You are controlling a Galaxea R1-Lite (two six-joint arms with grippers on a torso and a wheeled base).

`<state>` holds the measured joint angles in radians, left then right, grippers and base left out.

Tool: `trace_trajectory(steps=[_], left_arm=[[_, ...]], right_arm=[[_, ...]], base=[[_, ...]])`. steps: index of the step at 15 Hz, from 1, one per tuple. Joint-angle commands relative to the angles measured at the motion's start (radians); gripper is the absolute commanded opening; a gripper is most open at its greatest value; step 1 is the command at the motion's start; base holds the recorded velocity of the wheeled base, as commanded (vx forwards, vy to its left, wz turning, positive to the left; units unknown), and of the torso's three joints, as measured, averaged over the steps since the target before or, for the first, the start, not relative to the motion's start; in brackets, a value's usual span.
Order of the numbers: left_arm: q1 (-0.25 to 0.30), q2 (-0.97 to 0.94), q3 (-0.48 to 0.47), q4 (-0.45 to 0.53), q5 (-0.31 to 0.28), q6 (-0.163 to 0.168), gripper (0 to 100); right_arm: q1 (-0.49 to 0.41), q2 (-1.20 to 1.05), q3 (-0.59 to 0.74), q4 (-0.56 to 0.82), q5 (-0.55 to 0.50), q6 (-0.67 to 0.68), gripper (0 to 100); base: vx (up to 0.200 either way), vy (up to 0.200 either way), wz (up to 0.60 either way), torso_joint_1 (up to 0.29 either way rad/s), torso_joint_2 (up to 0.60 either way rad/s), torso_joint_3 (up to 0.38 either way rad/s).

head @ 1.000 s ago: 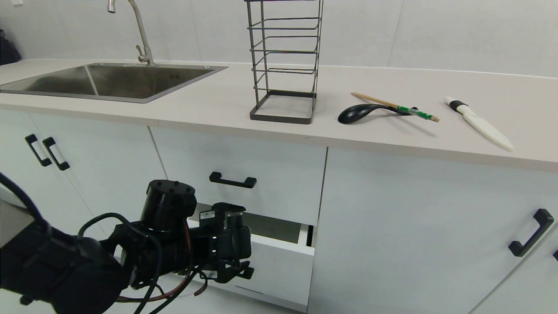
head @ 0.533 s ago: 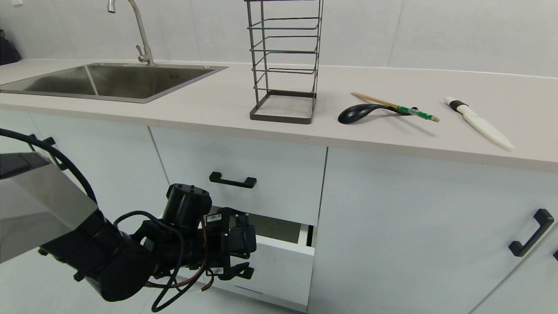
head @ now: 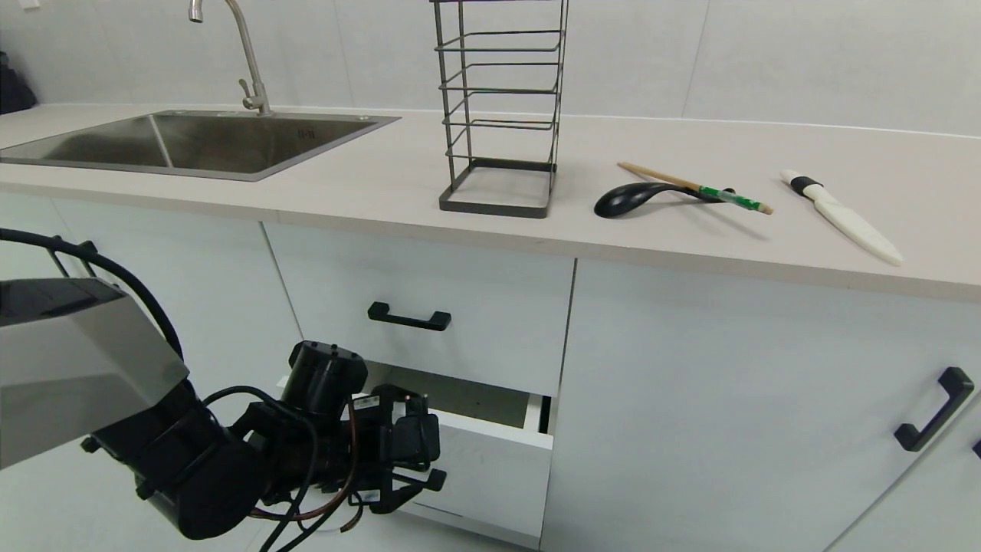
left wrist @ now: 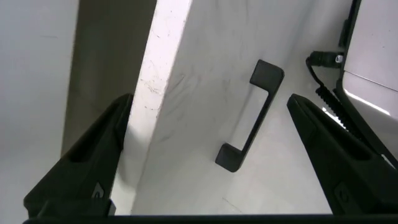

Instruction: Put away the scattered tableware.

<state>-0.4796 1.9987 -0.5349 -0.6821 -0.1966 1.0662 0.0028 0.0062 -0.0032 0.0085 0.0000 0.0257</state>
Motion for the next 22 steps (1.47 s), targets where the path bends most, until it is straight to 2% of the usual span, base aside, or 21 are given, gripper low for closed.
trace_trajectory(steps=[1, 5, 13, 18, 20, 21, 22], left_arm=[[0.001, -0.003, 0.032, 0.004, 0.000, 0.000, 100], [-0.002, -0.043, 0.078, 0.003, 0.000, 0.000, 100], [-0.022, -0.161, 0.240, 0.004, -0.001, -0.003, 100], [-0.027, -0.192, 0.265, 0.006, -0.004, -0.005, 100], [-0.022, -0.308, 0.311, 0.019, -0.034, -0.023, 100], [-0.021, -0.374, 0.337, 0.029, -0.046, -0.054, 100], [-0.025, -0.436, 0.354, 0.042, -0.049, -0.103, 100]], right_arm=[[0.000, 0.000, 0.000, -0.001, 0.000, 0.000, 0], [0.000, 0.001, 0.000, -0.001, 0.000, 0.000, 0], [-0.001, 0.001, 0.000, -0.001, 0.000, 0.000, 0], [-0.001, 0.001, 0.000, -0.001, 0.000, 0.000, 0], [-0.001, 0.000, 0.000, -0.001, 0.000, 0.000, 0], [-0.001, 0.001, 0.000, 0.001, 0.000, 0.000, 0], [0.000, 0.001, 0.000, 0.001, 0.000, 0.000, 0]], base=[[0.000, 0.000, 0.00, 0.000, 0.00, 0.000], [0.000, 0.000, 0.00, 0.000, 0.00, 0.000], [0.000, 0.000, 0.00, 0.000, 0.00, 0.000], [0.000, 0.000, 0.00, 0.000, 0.00, 0.000], [0.000, 0.000, 0.00, 0.000, 0.00, 0.000], [0.000, 0.000, 0.00, 0.000, 0.00, 0.000], [0.000, 0.000, 0.00, 0.000, 0.00, 0.000]])
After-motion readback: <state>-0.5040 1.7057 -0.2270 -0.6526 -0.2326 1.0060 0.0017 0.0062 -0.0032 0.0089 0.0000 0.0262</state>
